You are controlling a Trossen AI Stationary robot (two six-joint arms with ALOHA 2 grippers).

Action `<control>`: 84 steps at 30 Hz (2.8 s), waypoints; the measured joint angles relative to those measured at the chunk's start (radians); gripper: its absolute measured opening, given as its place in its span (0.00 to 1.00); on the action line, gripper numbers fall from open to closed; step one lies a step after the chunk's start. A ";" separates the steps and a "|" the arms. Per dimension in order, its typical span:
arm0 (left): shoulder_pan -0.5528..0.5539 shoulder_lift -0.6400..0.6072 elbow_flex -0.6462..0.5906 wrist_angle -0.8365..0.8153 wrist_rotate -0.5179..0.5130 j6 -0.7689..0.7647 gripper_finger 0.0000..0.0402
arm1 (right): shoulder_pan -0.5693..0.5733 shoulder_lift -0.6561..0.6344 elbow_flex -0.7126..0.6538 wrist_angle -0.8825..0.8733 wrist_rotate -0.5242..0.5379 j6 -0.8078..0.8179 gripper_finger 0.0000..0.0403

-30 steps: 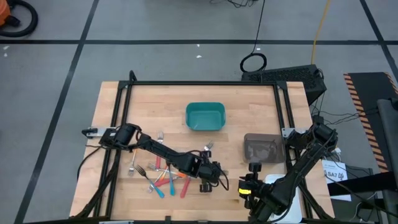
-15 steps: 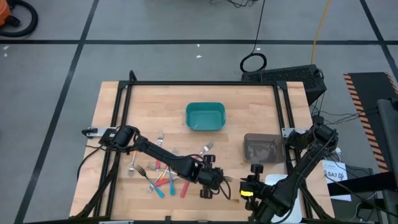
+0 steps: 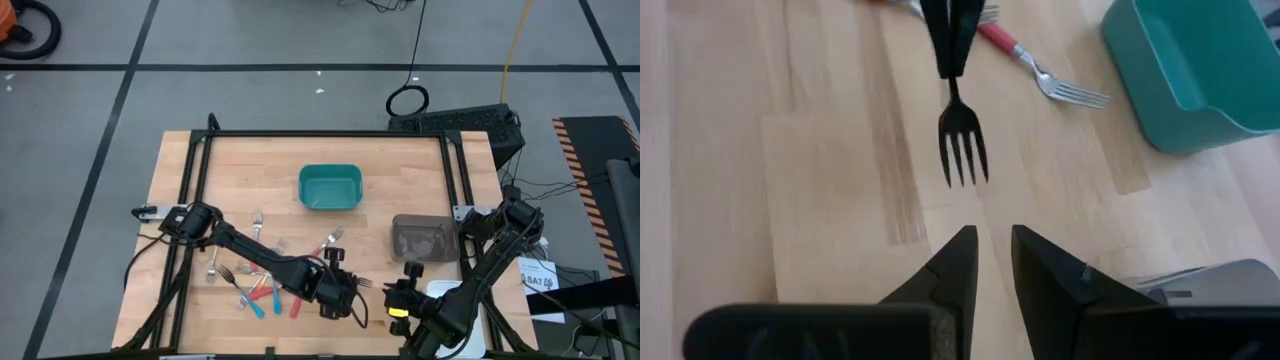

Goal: Sort silverware by color (type)
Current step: Put the blue fork into the white bin

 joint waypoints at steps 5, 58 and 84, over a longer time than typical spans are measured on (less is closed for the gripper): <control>0.000 0.000 0.000 -0.008 -0.044 0.000 0.00 | -0.015 0.000 0.000 -0.003 0.033 0.031 0.15; -0.108 0.000 0.000 -0.003 -0.252 0.585 0.00 | -0.165 0.025 0.000 0.305 -0.078 0.102 0.15; -0.107 0.000 0.000 -0.006 -0.304 0.625 0.00 | -0.183 0.058 0.000 0.363 -0.080 0.048 0.45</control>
